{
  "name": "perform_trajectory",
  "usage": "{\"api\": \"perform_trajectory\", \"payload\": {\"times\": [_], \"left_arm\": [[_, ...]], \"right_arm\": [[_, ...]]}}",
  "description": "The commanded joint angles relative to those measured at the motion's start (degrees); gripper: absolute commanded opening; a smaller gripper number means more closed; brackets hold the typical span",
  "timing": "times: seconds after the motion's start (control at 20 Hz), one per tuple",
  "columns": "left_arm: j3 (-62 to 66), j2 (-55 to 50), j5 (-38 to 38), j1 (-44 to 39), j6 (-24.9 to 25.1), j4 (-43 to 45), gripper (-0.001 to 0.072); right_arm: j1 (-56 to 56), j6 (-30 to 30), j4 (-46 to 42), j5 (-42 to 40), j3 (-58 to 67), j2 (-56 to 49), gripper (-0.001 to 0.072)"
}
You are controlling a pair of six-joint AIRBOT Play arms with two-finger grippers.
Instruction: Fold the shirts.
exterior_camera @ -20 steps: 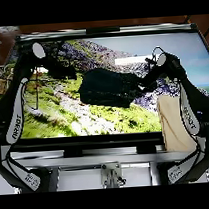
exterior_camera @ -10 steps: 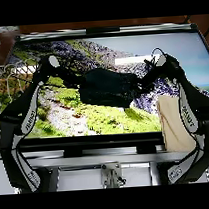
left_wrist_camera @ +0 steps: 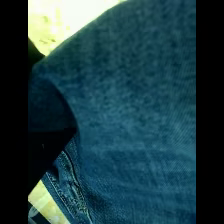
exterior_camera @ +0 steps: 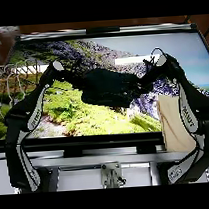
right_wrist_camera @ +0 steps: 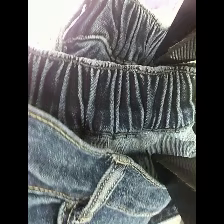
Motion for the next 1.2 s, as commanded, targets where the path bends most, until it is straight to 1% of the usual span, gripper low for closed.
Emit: {"api": "perform_trajectory", "payload": {"times": [0.0, 0.15, 0.35, 0.5, 0.55, 0.6, 0.7, 0.85, 0.9, 1.0, 1.15], "left_arm": [[1.99, 0.81, -2.34, 1.6, 2.12, -2.12, 0.0081], [2.12, 4.74, -2.12, 5.9, 2.25, -1.46, 0.008], [2.1, 8.15, -3.39, 10.99, 2.01, -1.2, 0.008], [1.51, 7.89, -9.11, 11.67, 2.01, -0.35, 0.008], [0.96, 7.91, -12.59, 11.43, 2.03, 0.61, 0.008], [0.72, 7.96, -16.5, 10.97, 2.01, 3.48, 0.0079], [0.66, 8.17, -23.08, 9.16, 2.01, 12.28, 0.0079], [-2.64, 9.81, -25.53, 6.47, 1.9, 12.5, 0.0079], [-4.46, 10.8, -25.97, 5.27, 2.05, 12.52, 0.0078], [-9.94, 14.36, -23.93, 3.19, 2.25, 12.52, 0.0078], [-22.01, 22.08, -17.38, 1.03, 1.33, 12.48, 0.0078]], "right_arm": [[0.04, -0.2, 1.84, 0.48, 0.0, 0.02, 0.0671], [-0.46, -2.08, 1.81, 2.67, 0.07, 0.92, 0.0671], [-3.21, -2.49, 1.77, 1.92, 0.07, 5.44, 0.0671], [-5.68, -2.32, 1.77, 1.75, 0.07, 8.81, 0.067], [-6.34, -2.01, 1.75, 1.86, 0.07, 9.7, 0.067], [-6.84, -1.9, 1.77, 1.84, 0.07, 10.36, 0.067], [-7.76, -1.9, 1.73, 1.79, 0.07, 11.67, 0.067], [-9.18, -1.7, 1.79, 1.92, 0.07, 13.4, 0.067], [-9.66, -1.66, 1.79, 1.95, 0.07, 13.97, 0.067], [-10.16, -1.7, 1.73, 2.25, 0.07, 14.97, 0.067], [-10.38, -2.08, 1.73, 2.69, 0.07, 15.96, 0.067]]}}
